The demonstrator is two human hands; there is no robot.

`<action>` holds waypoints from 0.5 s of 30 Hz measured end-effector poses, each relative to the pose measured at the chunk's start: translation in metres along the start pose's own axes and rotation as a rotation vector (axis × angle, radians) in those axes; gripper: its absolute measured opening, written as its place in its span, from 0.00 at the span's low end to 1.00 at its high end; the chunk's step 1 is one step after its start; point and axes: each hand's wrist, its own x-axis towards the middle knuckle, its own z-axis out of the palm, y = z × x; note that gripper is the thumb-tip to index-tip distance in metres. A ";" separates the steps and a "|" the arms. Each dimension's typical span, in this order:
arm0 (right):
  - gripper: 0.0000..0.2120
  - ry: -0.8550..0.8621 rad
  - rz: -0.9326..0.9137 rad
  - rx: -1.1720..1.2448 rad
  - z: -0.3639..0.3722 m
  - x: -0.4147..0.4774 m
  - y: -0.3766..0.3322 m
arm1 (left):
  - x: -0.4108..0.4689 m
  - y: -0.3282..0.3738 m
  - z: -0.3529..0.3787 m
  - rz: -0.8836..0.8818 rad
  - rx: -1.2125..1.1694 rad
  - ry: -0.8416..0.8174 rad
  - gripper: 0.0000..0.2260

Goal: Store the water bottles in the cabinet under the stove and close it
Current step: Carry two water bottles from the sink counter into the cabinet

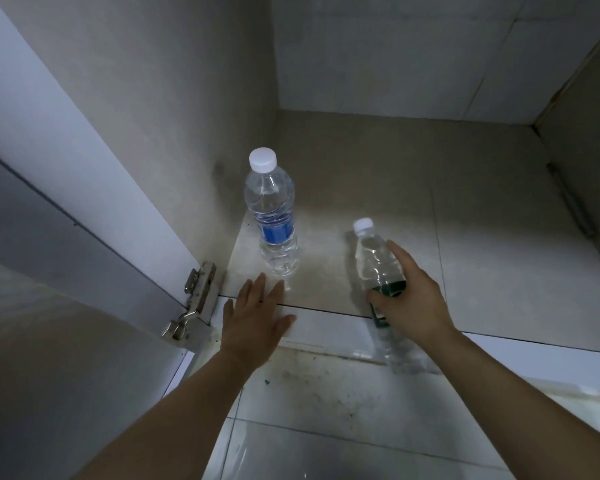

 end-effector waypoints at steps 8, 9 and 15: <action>0.40 0.153 -0.259 0.341 0.012 0.039 -0.059 | -0.002 -0.001 0.013 -0.004 -0.031 0.059 0.40; 0.40 0.163 -0.273 0.374 0.015 0.042 -0.061 | -0.001 -0.002 0.014 -0.010 -0.033 0.052 0.39; 0.39 0.186 -0.255 0.389 0.024 0.043 -0.050 | -0.001 -0.006 0.014 -0.019 -0.031 0.020 0.38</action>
